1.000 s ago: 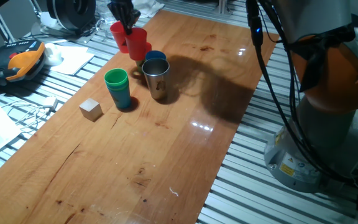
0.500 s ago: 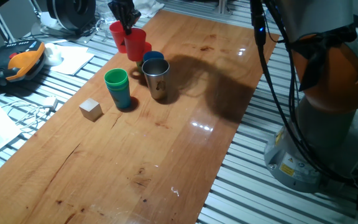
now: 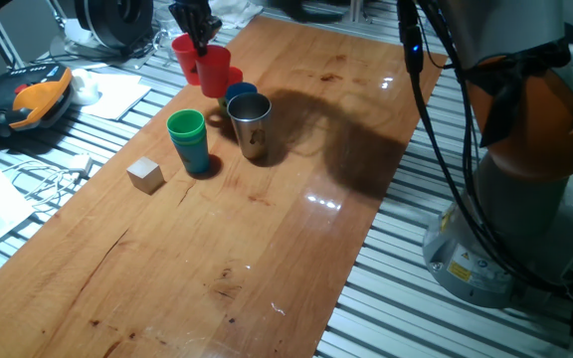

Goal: Stack the cups

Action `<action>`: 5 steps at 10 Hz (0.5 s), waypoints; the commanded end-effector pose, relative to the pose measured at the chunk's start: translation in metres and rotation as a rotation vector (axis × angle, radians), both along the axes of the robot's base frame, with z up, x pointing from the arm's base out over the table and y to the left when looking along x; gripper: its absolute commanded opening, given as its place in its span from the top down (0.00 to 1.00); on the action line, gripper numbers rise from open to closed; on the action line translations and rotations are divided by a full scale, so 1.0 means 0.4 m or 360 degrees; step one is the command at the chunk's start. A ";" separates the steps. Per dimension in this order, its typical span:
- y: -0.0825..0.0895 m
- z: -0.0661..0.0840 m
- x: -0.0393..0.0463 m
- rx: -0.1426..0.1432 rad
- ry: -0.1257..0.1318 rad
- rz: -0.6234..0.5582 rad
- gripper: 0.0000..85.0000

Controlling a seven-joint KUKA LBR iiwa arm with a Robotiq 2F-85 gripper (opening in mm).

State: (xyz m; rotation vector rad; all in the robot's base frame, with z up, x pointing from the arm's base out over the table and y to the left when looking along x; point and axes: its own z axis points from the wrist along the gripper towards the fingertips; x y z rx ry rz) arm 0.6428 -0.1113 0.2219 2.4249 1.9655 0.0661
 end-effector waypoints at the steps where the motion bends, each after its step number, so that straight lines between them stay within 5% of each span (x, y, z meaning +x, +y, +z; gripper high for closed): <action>1: -0.002 0.004 -0.006 0.0021 -0.0007 0.0005 1.00; 5: -0.040 0.007 -0.039 -0.0002 0.0015 0.0027 1.00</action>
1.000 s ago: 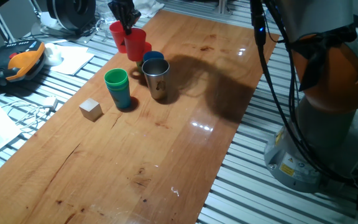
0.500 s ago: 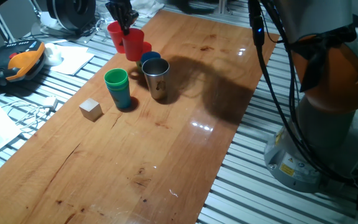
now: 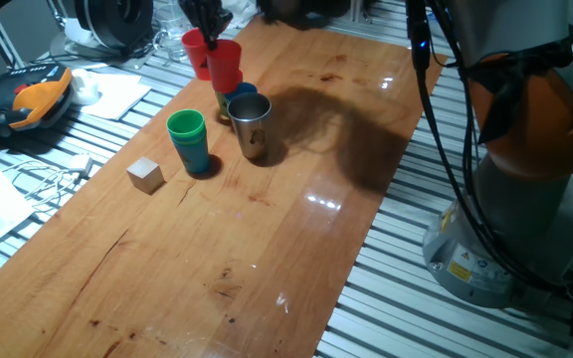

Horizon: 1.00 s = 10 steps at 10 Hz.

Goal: Stack the cups

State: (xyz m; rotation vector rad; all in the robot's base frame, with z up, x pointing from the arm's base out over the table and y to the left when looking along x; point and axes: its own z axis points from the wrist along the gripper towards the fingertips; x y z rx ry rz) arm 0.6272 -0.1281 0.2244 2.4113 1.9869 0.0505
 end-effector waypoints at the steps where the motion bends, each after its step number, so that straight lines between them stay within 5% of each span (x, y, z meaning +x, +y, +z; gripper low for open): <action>1: -0.009 -0.004 -0.001 -0.0027 0.0000 -0.0001 1.00; 4: -0.036 -0.014 -0.009 -0.0115 0.0039 -0.0080 1.00; 10: -0.039 -0.022 -0.025 -0.0132 0.0063 -0.0145 1.00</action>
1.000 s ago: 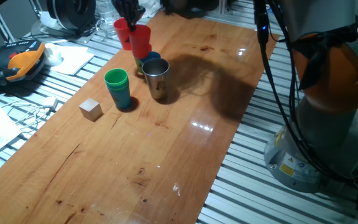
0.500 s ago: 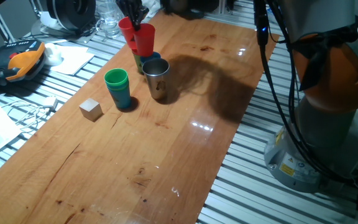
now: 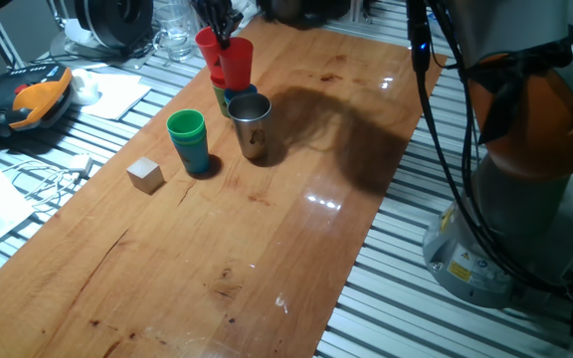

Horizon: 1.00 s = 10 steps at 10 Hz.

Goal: Stack the cups

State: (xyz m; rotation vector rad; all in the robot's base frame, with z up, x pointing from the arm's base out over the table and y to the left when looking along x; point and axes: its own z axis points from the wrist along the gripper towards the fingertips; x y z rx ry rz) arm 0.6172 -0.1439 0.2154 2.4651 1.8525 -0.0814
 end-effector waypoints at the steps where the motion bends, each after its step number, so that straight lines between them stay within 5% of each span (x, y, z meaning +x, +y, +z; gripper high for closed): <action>1: -0.001 -0.002 0.000 -0.0002 0.0001 0.0000 1.00; 10: 0.001 -0.043 -0.004 0.0015 0.0013 -0.0009 1.00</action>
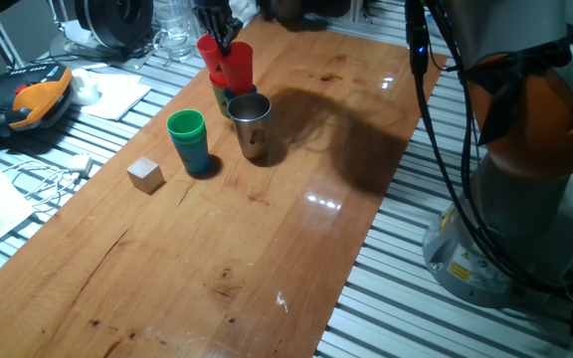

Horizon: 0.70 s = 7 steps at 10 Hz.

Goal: Stack the cups

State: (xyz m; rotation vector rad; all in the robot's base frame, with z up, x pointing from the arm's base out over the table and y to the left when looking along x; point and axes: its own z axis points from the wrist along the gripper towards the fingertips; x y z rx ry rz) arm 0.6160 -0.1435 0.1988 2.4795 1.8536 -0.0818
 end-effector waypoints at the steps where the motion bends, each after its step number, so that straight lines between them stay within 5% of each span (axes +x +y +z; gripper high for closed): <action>1: 0.000 -0.002 0.000 0.0002 0.0006 0.0002 1.00; 7: 0.008 0.002 0.002 -0.0007 -0.0003 0.0003 1.00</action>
